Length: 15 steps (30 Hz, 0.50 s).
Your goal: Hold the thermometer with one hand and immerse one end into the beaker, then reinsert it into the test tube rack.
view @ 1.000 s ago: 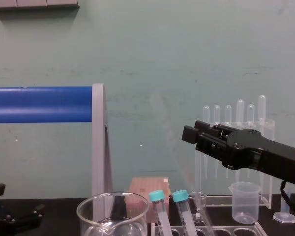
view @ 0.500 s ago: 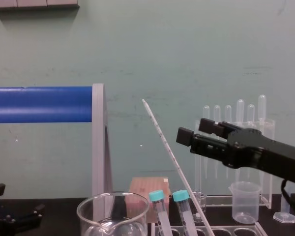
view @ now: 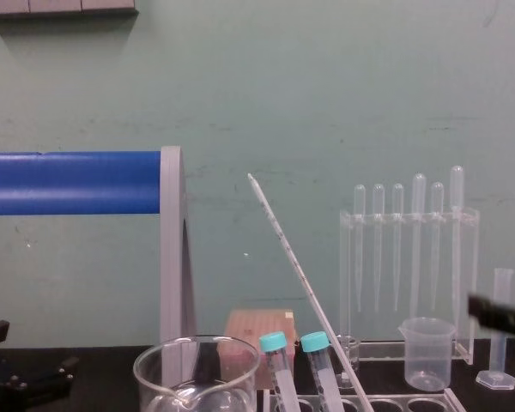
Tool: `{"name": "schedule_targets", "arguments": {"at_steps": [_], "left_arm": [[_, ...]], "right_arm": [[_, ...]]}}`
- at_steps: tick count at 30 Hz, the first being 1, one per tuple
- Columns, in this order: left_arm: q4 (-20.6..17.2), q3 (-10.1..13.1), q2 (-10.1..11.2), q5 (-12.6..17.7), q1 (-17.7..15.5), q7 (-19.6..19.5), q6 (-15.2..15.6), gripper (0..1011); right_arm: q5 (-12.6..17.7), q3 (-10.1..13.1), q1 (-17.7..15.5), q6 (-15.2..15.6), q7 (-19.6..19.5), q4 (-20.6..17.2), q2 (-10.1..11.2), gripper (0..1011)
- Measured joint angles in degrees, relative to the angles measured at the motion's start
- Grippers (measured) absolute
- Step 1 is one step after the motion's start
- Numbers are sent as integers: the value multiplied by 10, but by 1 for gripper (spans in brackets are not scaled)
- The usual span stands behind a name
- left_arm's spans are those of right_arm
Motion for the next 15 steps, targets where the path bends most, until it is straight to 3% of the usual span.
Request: {"name": "schedule_targets", "arguments": {"at_steps": [6,15], "left_arm": [[0,0,0,0,0,0,0,1008],[0,0,0,0,0,0,0,1008]], "right_arm": [[-10,4,-5,37,-24,25,-12,1003],[-10,4,-5,36,-25,23,-11,1003]]}}
